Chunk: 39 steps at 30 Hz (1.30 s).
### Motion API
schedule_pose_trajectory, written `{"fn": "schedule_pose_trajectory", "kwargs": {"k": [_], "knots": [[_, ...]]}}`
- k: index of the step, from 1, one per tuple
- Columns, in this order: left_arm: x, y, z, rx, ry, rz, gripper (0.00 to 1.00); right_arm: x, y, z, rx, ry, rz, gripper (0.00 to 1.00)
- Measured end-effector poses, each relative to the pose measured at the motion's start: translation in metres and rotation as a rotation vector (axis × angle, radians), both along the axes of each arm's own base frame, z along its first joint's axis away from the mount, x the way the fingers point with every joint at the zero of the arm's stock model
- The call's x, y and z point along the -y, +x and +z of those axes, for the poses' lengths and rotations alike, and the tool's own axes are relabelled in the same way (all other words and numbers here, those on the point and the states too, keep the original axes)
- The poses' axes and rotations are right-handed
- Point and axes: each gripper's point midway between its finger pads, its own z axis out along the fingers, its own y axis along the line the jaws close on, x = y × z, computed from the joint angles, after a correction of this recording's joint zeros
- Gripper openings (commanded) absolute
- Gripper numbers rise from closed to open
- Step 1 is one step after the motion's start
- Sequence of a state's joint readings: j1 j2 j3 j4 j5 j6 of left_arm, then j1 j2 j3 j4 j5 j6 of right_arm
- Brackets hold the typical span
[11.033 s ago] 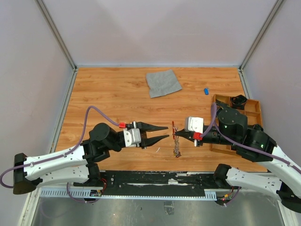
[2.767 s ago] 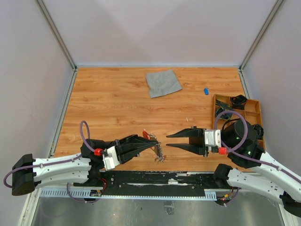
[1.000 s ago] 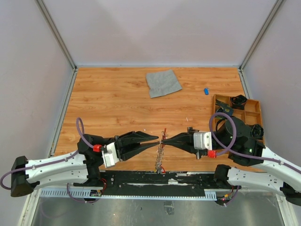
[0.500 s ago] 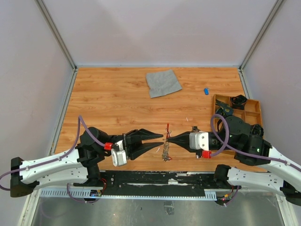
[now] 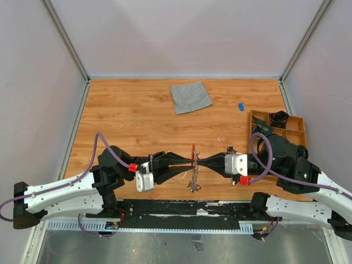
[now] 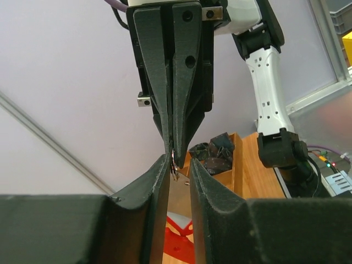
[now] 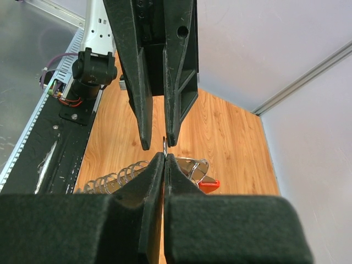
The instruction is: Put the keys on the keyring
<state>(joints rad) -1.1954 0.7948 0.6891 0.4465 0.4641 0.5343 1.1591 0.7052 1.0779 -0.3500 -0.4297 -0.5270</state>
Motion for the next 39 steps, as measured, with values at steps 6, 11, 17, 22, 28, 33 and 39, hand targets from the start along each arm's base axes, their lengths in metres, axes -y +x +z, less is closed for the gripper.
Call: {"fn": "schedule_pose_trajectory", "kwargs": {"k": [6,11,17,22,28,33,39], "knots": [[0.0018,0.0012,0.0002,-0.005,0.014,0.003,0.18,-0.0004,0.0002,-0.0006,-0.001,-0.002,0.000,0.00],[0.0027,0.0018,-0.0009,-0.005,0.020,0.004,0.12,-0.0004,0.0001,-0.0007,-0.001,-0.003,0.000,0.01],[0.0046,0.0029,-0.0016,-0.008,0.026,0.006,0.15,0.0002,-0.0001,-0.0020,-0.003,-0.008,0.000,0.00],[0.0050,0.0033,-0.0023,-0.006,0.028,0.008,0.19,0.0001,-0.0009,-0.0023,-0.004,-0.009,0.005,0.01],[0.0054,0.0035,-0.0035,-0.007,0.031,0.008,0.21,0.0003,-0.0014,-0.0025,-0.005,-0.009,0.007,0.01],[0.0055,0.0035,-0.0037,-0.008,0.033,0.008,0.20,0.0004,-0.0016,-0.0027,-0.005,-0.010,0.008,0.01],[0.0056,0.0036,-0.0043,-0.009,0.035,0.008,0.14,0.0005,-0.0026,-0.0035,-0.007,-0.013,0.013,0.01]]}}
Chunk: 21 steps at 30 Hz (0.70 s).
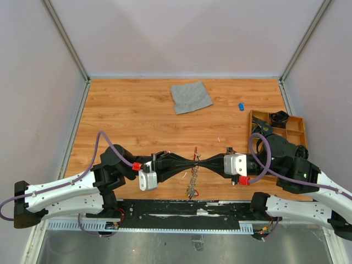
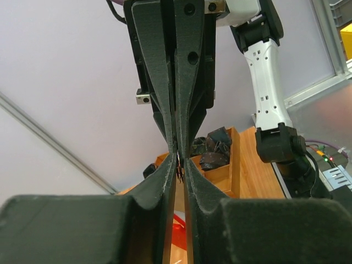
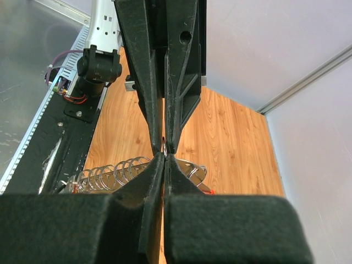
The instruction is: Put the keys on the keyring
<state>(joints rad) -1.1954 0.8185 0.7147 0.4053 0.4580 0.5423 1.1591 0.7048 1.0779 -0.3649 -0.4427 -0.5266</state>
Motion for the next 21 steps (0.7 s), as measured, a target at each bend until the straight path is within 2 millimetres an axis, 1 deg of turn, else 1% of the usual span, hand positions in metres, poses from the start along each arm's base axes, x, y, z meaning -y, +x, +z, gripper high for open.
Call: {"fn": "schedule_pose_trajectory", "kwargs": {"k": [12,13,16,19,21], "knots": [[0.0008,0.0012,-0.0009,-0.003,0.005,0.005,0.14,0.0001,-0.0003,-0.0006,-0.001,-0.002,0.002,0.01],[0.0009,0.0013,-0.0007,-0.004,0.005,0.005,0.13,0.0001,-0.0003,-0.0006,-0.001,-0.002,0.002,0.01],[0.0012,0.0021,-0.0007,-0.008,0.008,0.009,0.01,0.0001,-0.0002,-0.0006,-0.001,-0.002,0.001,0.01],[0.0017,0.0035,-0.0003,-0.019,0.009,0.015,0.01,0.0002,-0.0002,-0.0012,-0.002,-0.005,0.001,0.02],[0.0024,0.0038,0.0006,-0.028,0.012,0.015,0.00,0.0004,-0.0003,-0.0011,-0.002,-0.004,0.001,0.06]]}}
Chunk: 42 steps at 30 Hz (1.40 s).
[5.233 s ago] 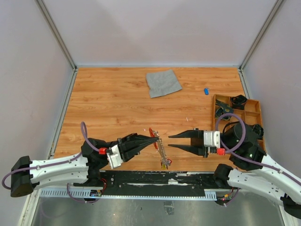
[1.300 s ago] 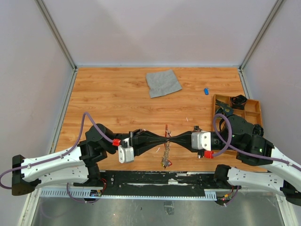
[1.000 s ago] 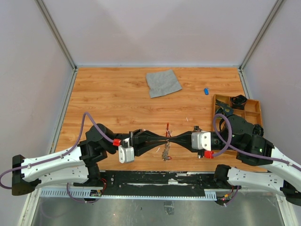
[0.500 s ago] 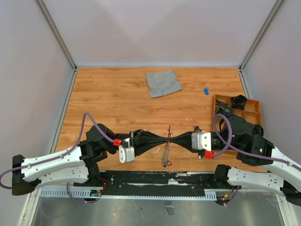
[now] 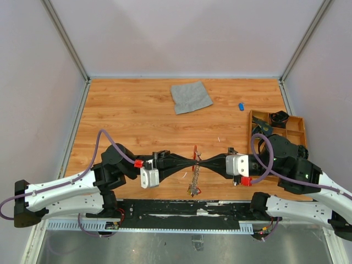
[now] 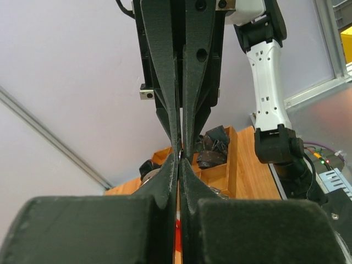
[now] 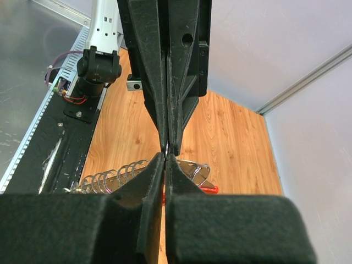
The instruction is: Put the keys on the keyring
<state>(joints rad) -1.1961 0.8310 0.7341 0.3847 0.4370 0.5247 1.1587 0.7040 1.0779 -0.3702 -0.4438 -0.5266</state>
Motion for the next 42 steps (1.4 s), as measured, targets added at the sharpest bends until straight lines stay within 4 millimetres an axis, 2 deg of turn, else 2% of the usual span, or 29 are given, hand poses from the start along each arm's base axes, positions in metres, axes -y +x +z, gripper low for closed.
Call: {"fn": "schedule_pose_trajectory", "kwargs": {"k": [5,9,14,20,24,27,30,32,36,42], "knots": [[0.002,0.005,-0.001,-0.044,0.015,0.021,0.00,0.002,0.000,0.002,0.001,0.009,-0.005,0.31],[0.007,0.013,-0.015,-0.082,0.065,0.056,0.00,0.006,0.007,0.012,0.023,0.043,-0.050,0.43],[0.008,0.018,-0.024,-0.108,0.094,0.084,0.01,0.021,0.026,0.022,0.047,0.078,-0.186,0.48],[0.007,0.025,-0.025,-0.148,0.091,0.120,0.01,0.049,0.073,0.038,0.044,0.098,-0.496,0.43],[0.006,0.029,-0.026,-0.200,0.088,0.140,0.01,0.069,0.109,0.035,0.009,0.054,-0.753,0.46],[0.006,0.032,-0.031,-0.257,0.098,0.161,0.01,0.075,0.130,0.024,-0.032,-0.023,-0.894,0.50],[0.007,0.036,-0.042,-0.314,0.130,0.183,0.00,0.091,0.158,0.011,-0.121,-0.080,-1.037,0.55],[0.007,0.038,-0.050,-0.353,0.154,0.202,0.00,0.110,0.183,-0.006,-0.231,-0.099,-1.145,0.59],[0.002,0.048,-0.061,-0.428,0.179,0.247,0.00,0.144,0.217,-0.041,-0.467,-0.090,-1.300,0.64],[-0.014,0.081,-0.075,-0.565,0.189,0.335,0.00,0.160,0.259,-0.093,-0.732,-0.080,-1.401,0.68]]}}
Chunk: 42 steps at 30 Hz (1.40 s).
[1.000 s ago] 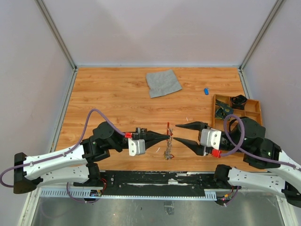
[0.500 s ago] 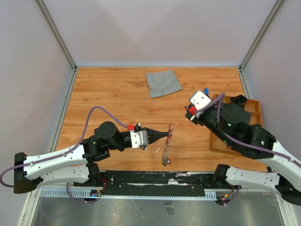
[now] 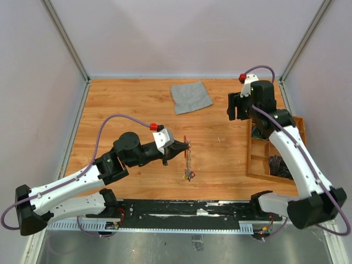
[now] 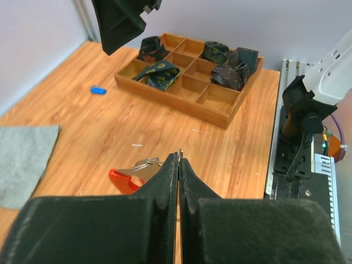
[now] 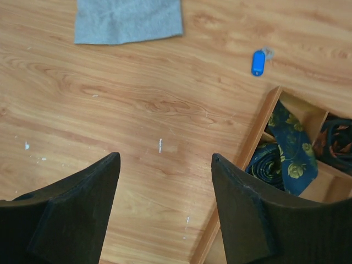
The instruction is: Put the keys on the keyring
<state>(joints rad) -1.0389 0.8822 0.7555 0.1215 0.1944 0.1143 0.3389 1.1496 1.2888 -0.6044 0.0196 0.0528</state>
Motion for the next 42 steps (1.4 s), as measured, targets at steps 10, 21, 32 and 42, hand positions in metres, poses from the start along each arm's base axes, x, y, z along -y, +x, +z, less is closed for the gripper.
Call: {"fn": "schedule_pose_trajectory", "kwargs": {"k": [10,21,32,42], "knots": [[-0.006,0.029,-0.008,-0.189,0.030,0.105,0.00,0.039,0.082,-0.119,-0.242,0.107,-0.224,0.68],[-0.014,0.063,-0.022,-0.270,0.089,0.169,0.01,0.086,0.203,-0.164,-0.244,0.204,-0.440,0.59],[-0.016,0.073,-0.039,-0.275,0.141,0.178,0.01,0.117,0.245,-0.210,-0.259,0.194,-0.640,0.50],[-0.017,0.072,-0.041,-0.273,0.151,0.175,0.01,0.124,0.257,-0.219,-0.256,0.213,-0.718,0.43]]}}
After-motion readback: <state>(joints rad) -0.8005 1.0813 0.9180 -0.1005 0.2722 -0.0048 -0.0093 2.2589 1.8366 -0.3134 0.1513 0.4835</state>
